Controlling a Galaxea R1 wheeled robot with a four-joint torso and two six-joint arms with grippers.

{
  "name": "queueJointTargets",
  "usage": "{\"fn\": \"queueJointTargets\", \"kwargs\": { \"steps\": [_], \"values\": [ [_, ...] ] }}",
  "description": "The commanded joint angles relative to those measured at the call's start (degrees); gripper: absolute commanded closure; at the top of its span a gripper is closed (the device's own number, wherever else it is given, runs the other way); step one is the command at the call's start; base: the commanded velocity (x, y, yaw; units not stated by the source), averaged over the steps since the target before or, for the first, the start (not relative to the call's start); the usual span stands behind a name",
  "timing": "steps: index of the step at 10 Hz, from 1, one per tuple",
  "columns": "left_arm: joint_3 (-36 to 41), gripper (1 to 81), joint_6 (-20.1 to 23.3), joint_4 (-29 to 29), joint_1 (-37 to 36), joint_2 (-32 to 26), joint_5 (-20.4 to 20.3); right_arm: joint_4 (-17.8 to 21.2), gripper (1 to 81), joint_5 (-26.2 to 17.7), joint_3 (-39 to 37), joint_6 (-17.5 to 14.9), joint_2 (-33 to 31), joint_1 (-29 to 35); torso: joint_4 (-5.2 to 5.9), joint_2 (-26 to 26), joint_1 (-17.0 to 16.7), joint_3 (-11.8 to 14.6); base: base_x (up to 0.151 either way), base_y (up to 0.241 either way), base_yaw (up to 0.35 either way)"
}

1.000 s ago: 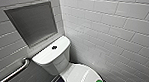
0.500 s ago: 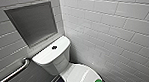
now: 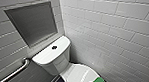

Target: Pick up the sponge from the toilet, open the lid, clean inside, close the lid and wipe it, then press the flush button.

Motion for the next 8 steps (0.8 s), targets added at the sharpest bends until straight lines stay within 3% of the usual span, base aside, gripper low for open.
{"fn": "queueJointTargets", "kwargs": {
  "steps": [1, 6, 7, 8],
  "values": [
    [0.6, 1.0, -0.1, 0.1, 2.0, 0.0, 4.0, -2.1, 1.0, 0.1, -3.9, -0.2, 1.2, 1.6, 0.00, 0.0, 0.0, 0.0, 0.000, 0.000, 0.000],
    [0.6, 1.0, -0.1, 0.1, 2.7, 0.0, 4.0, -3.4, 1.0, 2.1, -7.8, -0.1, 3.3, 0.2, 0.00, 0.0, 0.0, 0.0, 0.000, 0.000, 0.000],
    [0.6, 1.0, -0.1, 0.1, 2.7, 0.1, 4.0, -3.4, 81.1, 3.1, -7.8, -0.2, 3.3, 0.1, 0.00, 0.0, 0.0, 0.0, 0.000, 0.000, 0.000],
    [0.6, 1.0, -0.1, 0.2, 2.7, 0.2, 4.0, -3.3, 81.1, 4.0, -7.9, -0.1, 2.9, 0.1, 0.00, 0.0, 0.0, 0.0, 0.000, 0.000, 0.000]
  ]
}}
